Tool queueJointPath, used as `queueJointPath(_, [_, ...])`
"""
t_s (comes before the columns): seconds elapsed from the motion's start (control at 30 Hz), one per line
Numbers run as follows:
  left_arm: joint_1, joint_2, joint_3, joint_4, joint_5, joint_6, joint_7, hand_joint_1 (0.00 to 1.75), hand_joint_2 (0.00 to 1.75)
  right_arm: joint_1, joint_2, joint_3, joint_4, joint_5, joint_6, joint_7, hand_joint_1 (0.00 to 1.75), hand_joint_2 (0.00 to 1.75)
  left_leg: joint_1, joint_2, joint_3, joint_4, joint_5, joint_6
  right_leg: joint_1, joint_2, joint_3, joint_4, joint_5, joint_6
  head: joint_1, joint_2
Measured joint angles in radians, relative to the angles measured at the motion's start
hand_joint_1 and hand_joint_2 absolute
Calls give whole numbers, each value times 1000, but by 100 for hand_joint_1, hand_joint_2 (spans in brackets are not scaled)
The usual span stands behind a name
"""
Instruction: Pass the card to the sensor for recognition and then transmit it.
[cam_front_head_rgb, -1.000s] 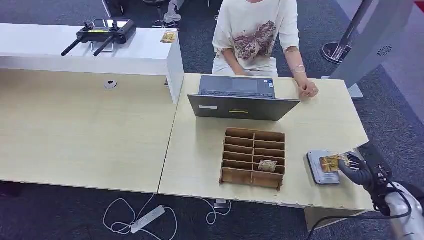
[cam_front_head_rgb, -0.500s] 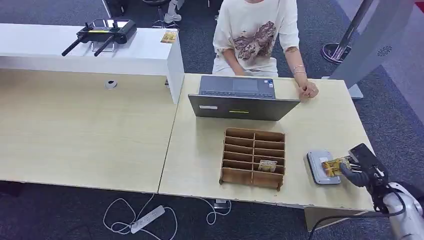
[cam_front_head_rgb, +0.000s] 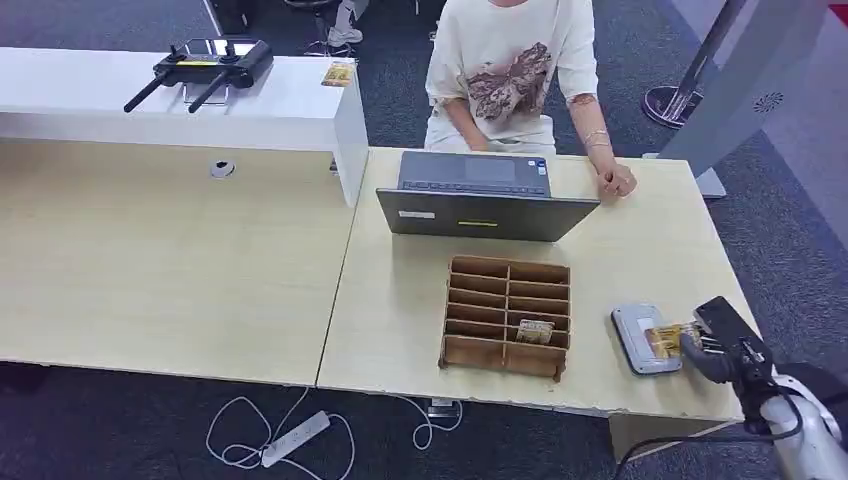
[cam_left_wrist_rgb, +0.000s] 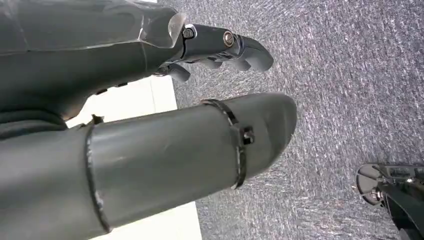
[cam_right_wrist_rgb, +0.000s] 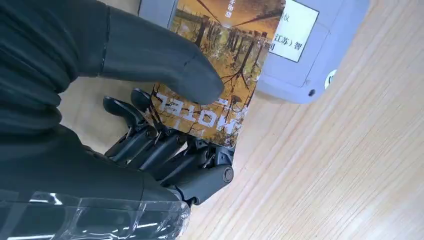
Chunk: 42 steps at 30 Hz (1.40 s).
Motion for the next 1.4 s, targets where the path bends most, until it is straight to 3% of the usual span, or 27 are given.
queueJointPath(0.3, [0, 0, 0, 0, -3, 2, 0, 0, 0, -9, 2, -8, 0, -23, 22, -34, 175, 175, 0, 0, 0, 0, 0, 0, 0, 0, 0, 0, 0, 0, 0, 0])
queueJointPath(1.1, [0, 0, 0, 0, -6, 6, -4, 0, 0, -78, 21, -146, -74, -214, -13, -114, 175, 175, 0, 0, -1, 0, 0, 0, 0, 0, 0, 0, 0, 0, 0, 0])
queueJointPath(1.2, [0, -1, 0, 0, -6, 9, -7, 0, 0, -105, 26, -146, -107, -191, -63, -117, 175, 175, 0, 0, -1, 0, 0, 0, 0, 0, 0, 0, 0, 0, 0, 0])
queueJointPath(1.33, [-1, -2, 0, 0, -3, 12, -8, 0, 0, -145, 35, -127, -153, -65, -229, -69, 175, 175, 0, 0, 0, 0, 0, 0, 0, 0, 0, 1, 0, 0, 0, 0])
queueJointPath(1.4, [-1, -3, 0, 0, -3, 12, -7, 0, 0, -161, 37, -118, -168, -52, -243, -62, 175, 175, 0, 0, 0, 0, 0, 0, 0, 0, 0, 0, 0, 0, 0, 0])
